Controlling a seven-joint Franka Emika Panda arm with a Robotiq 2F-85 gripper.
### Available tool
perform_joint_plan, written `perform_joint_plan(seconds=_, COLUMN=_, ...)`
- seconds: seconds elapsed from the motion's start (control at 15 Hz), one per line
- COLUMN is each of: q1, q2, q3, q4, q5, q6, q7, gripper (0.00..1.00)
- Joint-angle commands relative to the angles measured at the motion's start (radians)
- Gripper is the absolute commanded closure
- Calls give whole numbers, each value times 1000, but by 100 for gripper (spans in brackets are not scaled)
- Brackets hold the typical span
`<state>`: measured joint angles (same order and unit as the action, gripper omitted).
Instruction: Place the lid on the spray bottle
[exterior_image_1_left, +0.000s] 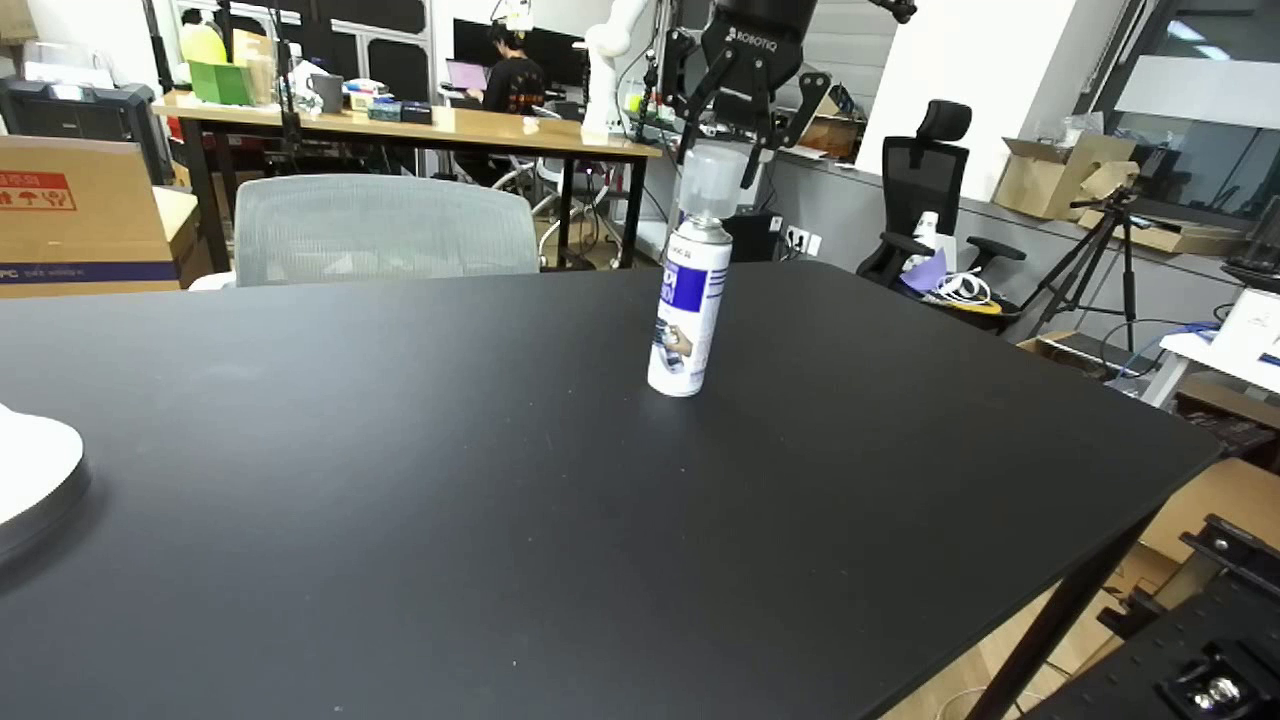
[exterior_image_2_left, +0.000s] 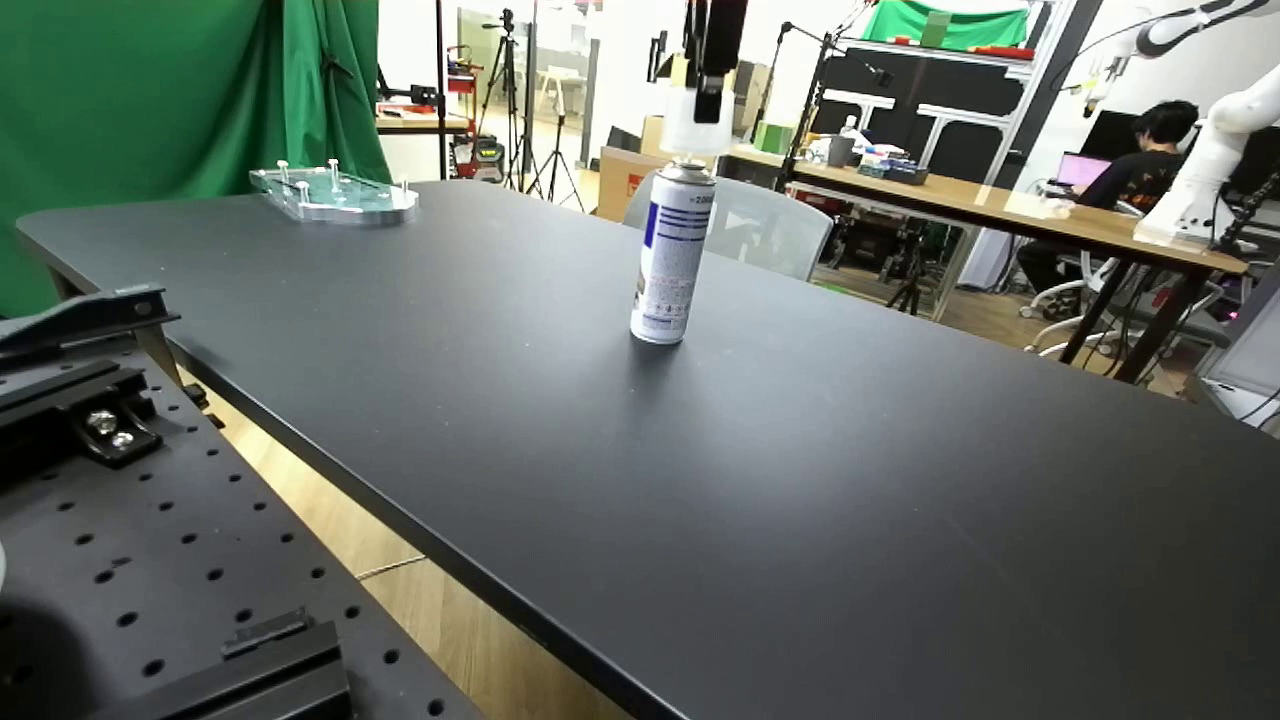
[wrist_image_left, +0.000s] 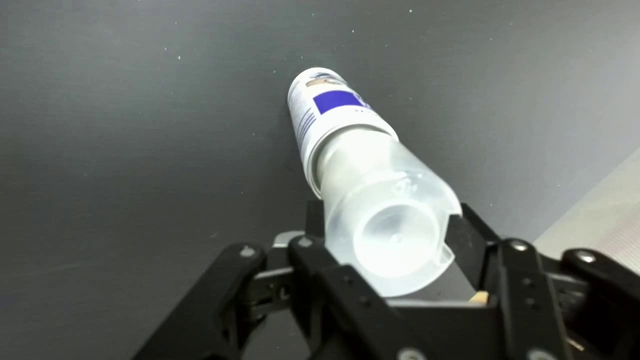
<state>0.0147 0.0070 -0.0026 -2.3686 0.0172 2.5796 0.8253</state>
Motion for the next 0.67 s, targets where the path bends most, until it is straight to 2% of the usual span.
perform_joint_plan(seconds=0.0, q1=1, q2=23, q3=4, q4=35, q5=-12, q6=-32, q7=40, gripper=62)
perform_joint_plan(seconds=0.6, q1=4, q2=68, q3=2, q4=61, q5=68, q6=-65, q7=-6, gripper=62)
